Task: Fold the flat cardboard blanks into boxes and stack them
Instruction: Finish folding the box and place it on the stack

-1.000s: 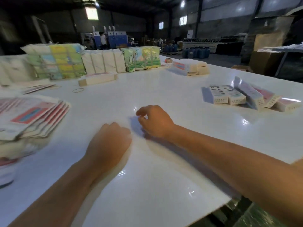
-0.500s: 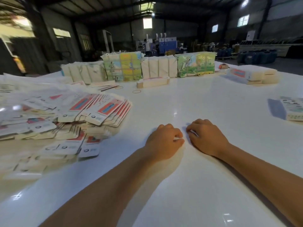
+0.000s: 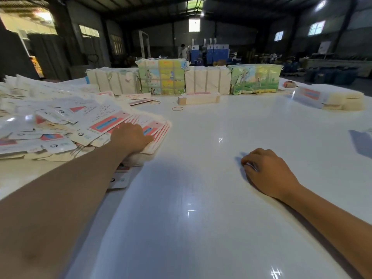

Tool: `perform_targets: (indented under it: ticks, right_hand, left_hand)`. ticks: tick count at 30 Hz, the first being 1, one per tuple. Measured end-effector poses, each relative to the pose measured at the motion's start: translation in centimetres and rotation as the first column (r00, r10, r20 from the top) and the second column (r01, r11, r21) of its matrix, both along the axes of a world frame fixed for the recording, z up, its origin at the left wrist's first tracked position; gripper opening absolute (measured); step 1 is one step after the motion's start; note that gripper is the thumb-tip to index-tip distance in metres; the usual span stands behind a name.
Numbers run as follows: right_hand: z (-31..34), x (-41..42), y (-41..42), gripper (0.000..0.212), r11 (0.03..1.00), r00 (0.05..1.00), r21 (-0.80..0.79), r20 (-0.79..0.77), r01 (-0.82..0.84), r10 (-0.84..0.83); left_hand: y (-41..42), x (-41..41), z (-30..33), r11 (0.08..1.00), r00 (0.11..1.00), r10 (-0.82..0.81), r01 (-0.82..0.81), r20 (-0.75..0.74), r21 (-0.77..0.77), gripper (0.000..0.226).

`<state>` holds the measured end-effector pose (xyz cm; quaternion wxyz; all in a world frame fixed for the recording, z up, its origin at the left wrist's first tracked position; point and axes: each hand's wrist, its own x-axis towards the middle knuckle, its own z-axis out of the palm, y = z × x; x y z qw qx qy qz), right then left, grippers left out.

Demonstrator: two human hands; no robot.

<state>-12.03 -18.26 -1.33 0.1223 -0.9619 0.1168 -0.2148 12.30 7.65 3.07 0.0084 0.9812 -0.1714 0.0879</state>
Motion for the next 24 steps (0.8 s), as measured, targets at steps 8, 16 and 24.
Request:
perform_targets:
  ticks: [8,16,24]
  right_hand:
    - [-0.1,-0.1,0.0,0.017,1.000,1.000,0.005,0.019,0.009,-0.009]
    - [0.2,-0.2,0.0,0.021,0.999,0.999,-0.022,-0.033,0.039,-0.039]
    - [0.4,-0.3,-0.1,0.025,0.999,0.998,0.028,-0.045,0.042,-0.041]
  left_hand:
    - [-1.3,-2.0,1.2,0.874,0.968,-0.207,0.118,0.141,0.471,0.022]
    - [-3.8,-4.9,6.4,0.980,0.963,-0.187,0.195,0.192,-0.024,0.031]
    - [-9.0,-16.5,-0.6,0.754,0.776,-0.502,0.609,0.382,-0.245,0.052]
